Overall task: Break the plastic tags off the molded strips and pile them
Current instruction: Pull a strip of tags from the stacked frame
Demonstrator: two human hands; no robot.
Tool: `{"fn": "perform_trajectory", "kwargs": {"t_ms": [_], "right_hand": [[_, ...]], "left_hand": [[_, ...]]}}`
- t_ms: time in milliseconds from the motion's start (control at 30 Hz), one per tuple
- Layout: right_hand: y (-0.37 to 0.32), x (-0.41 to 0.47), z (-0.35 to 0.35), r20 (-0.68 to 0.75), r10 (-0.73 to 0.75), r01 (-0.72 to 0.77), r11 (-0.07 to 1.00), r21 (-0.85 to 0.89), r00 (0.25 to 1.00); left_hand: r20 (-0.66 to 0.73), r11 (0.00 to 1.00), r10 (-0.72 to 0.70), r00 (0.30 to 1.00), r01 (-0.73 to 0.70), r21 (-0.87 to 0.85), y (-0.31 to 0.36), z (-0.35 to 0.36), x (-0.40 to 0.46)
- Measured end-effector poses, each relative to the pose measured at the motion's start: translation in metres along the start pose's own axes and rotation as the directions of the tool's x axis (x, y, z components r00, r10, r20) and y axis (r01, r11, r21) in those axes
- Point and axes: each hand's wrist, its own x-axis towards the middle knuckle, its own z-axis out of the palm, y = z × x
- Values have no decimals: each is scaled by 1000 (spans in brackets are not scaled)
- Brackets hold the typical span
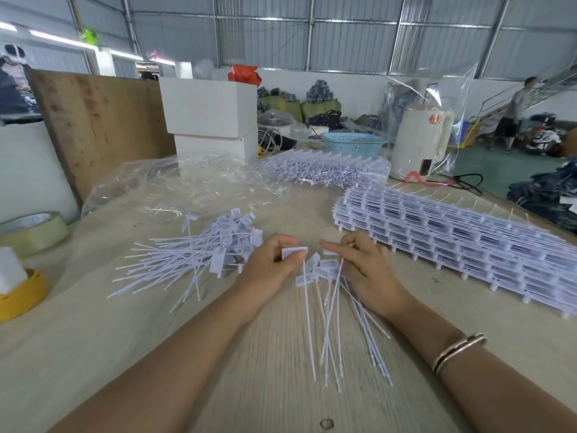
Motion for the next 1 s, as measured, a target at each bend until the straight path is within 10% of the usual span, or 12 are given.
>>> {"fn": "perform_trajectory", "kwargs": {"t_ms": [133,300,400,500,600,1000], "right_hand": [[-1,-1,0,117,41,-16,978,-207,992],[-6,-2,-15,-147,96,-116,985,-131,984],[-2,-2,-33,-79,314,-324,899,-295,946],[-3,-6,-46,179,559,-375,727,-576,810],[-19,-9,-38,322,507,-363,835,-413,800],[-38,-8,0,311,243,-282,956,86,919]], "left_hand": [[-1,999,-37,999,37,16,0,2,0],[-128,940,146,981,-97,328,1,4,-5],[-120,760,303,945,-164,629,14,1,-12],[-1,536,99,995,-52,843,28,-4,-21],[62,483,-153,986,20,875,34,7,-33],[158,270,-130,979,-119,956,30,23,-29]]}}
